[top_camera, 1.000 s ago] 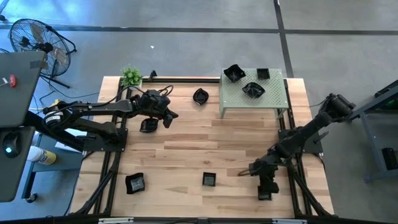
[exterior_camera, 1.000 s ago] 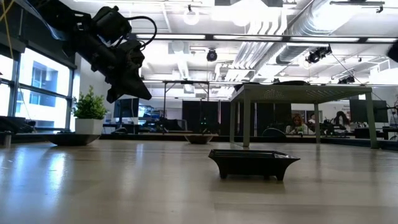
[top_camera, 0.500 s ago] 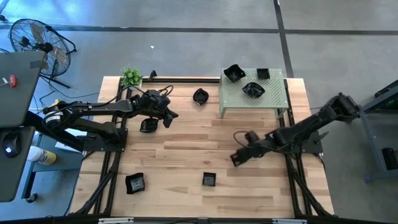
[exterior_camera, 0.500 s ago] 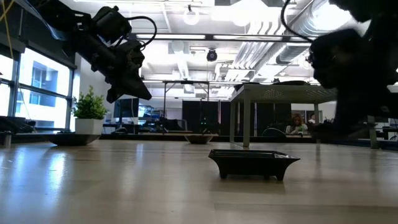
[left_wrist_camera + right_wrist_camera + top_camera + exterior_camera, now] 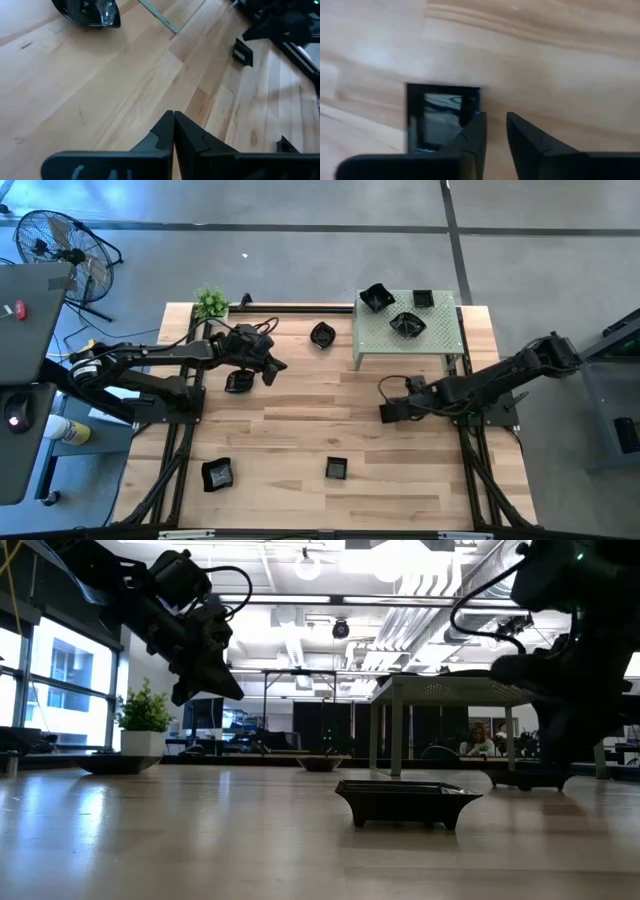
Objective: Pick & Place Mini shaped plates
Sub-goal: Stack the square plate on top of the square plates on the shelf, then stack the leaf-shaped plate on top of the leaf-shaped plates on the shelf
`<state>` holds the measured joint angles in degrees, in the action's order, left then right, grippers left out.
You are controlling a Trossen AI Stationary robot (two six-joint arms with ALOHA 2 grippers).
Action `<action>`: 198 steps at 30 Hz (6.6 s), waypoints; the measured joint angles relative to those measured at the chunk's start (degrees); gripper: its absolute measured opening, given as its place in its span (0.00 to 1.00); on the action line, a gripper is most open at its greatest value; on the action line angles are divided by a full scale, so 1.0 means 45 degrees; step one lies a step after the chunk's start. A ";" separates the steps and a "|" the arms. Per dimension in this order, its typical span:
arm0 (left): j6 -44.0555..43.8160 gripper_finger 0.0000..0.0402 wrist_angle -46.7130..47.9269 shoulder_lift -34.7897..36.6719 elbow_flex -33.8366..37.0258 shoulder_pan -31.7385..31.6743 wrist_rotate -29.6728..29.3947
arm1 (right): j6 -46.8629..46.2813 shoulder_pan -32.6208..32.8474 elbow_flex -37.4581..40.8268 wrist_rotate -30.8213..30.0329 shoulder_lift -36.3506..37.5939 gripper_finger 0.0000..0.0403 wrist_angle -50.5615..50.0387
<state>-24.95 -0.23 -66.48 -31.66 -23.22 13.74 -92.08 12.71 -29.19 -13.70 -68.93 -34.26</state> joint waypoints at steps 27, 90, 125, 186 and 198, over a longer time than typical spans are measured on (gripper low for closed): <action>-0.0035 0.01 0.0097 0.0000 0.0000 0.0005 0.0036 | 1.5413 0.1677 -0.1185 0.0493 -0.2488 0.28 0.1768; -0.0083 0.01 0.0092 0.0000 0.0000 0.0000 0.0186 | 1.7265 -0.3593 -0.0973 0.5429 -0.2694 0.19 0.2960; -0.0087 0.01 0.0008 0.0000 0.0000 0.0000 0.0174 | 1.1911 -0.7846 -0.8067 0.3743 0.1572 0.01 -0.2172; 0.0885 0.01 0.0549 0.0151 -0.0213 0.0000 0.0184 | 1.8465 -1.5926 -0.9787 0.3825 -0.0043 0.13 -0.4585; 0.1636 0.01 0.7204 0.0170 -0.2882 -0.0482 -0.2041 | 1.7753 -0.9775 -0.9787 0.2161 0.1919 0.01 -0.3692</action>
<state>-17.59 32.19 -65.71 -44.63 -25.39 4.55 -12.19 -31.28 -73.23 -3.97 -60.30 -50.88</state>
